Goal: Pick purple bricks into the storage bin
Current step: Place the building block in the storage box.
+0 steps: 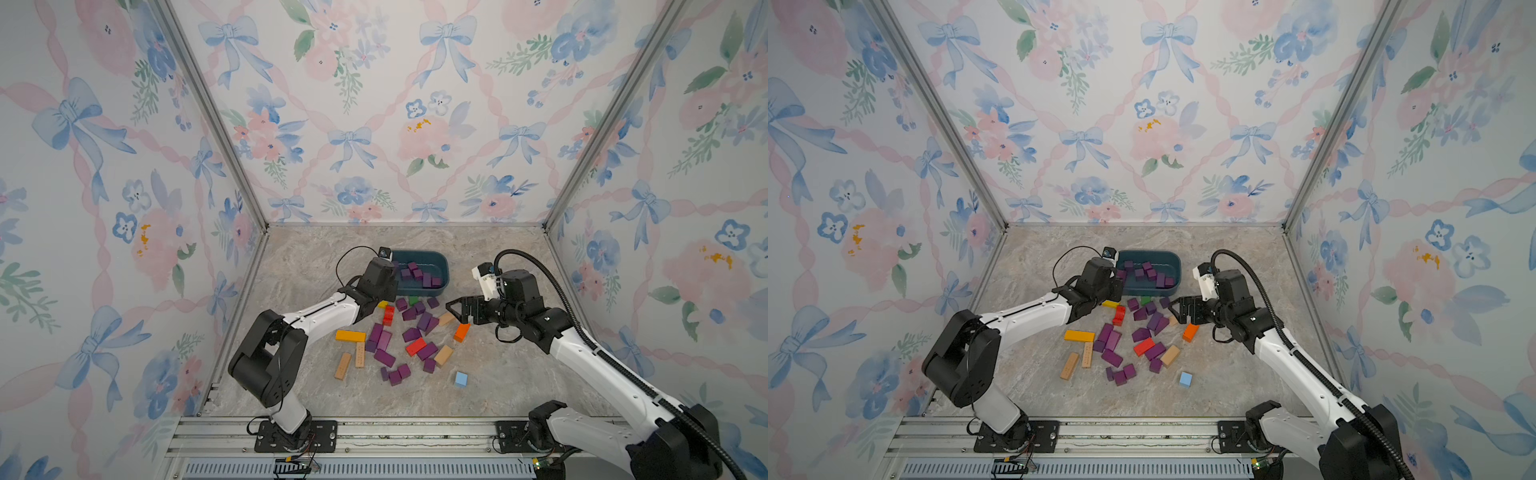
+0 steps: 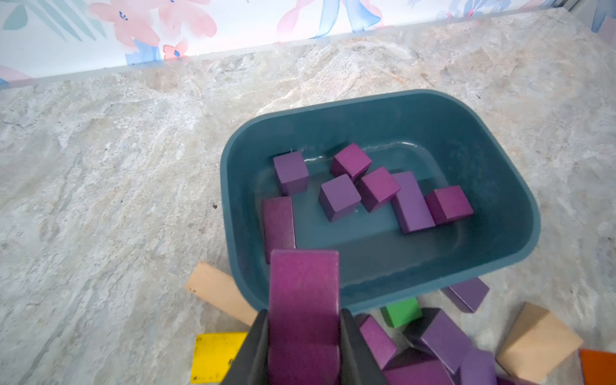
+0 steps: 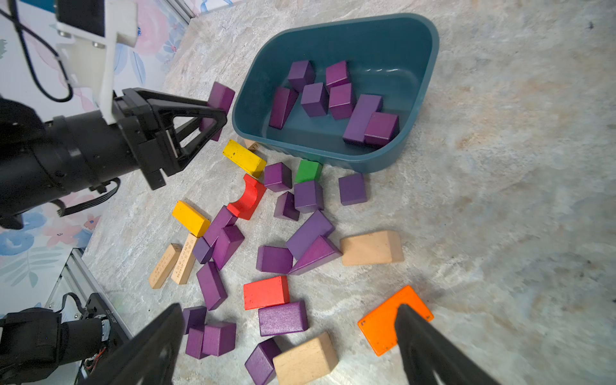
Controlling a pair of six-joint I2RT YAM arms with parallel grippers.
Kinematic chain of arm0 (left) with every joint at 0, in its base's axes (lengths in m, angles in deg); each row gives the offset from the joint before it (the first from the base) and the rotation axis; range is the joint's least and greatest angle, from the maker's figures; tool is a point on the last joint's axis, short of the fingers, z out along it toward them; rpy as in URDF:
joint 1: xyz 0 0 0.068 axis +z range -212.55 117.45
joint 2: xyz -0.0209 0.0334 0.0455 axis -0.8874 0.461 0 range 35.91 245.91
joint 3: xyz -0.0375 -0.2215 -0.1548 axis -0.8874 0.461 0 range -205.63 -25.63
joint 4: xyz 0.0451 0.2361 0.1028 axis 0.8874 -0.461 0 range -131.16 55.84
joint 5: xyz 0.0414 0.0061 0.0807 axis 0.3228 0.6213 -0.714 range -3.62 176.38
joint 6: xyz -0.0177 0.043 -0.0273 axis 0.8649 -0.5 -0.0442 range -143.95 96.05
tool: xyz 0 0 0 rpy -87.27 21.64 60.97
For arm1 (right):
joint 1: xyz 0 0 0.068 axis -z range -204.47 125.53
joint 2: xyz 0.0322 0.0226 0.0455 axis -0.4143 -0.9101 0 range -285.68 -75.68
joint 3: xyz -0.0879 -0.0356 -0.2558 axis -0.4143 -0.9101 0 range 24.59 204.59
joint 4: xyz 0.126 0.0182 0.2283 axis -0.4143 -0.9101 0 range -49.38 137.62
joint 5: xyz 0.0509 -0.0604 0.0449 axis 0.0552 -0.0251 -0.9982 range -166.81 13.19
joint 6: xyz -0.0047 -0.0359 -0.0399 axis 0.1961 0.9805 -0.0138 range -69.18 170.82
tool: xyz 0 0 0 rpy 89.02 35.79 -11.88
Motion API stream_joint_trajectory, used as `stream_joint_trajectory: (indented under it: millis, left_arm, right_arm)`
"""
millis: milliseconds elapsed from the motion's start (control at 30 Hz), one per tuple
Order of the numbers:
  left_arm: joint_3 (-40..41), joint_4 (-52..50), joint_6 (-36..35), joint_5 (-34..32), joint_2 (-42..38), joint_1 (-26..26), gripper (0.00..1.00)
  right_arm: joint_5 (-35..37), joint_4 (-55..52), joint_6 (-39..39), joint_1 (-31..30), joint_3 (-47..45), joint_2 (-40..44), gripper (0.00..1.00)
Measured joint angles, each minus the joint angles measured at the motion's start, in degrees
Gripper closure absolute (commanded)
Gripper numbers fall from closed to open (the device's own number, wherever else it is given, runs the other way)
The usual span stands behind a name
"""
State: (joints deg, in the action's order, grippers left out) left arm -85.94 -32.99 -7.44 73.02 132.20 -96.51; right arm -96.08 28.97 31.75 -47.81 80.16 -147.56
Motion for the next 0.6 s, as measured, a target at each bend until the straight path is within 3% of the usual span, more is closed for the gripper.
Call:
stream_joint_trajectory:
  millis: [500, 600]
  left_arm:
    - [-12.7, 0.0, -2.0, 3.7, 14.1, 2.1, 0.74]
    - [-14.1, 0.0, -2.4, 4.3, 15.4, 2.1, 0.62]
  right_arm:
    - [0.4, -0.9, 0.0, 0.3, -1.0, 1.7, 0.03]
    - [0.4, -0.9, 0.0, 0.9, -1.1, 1.8, 0.03]
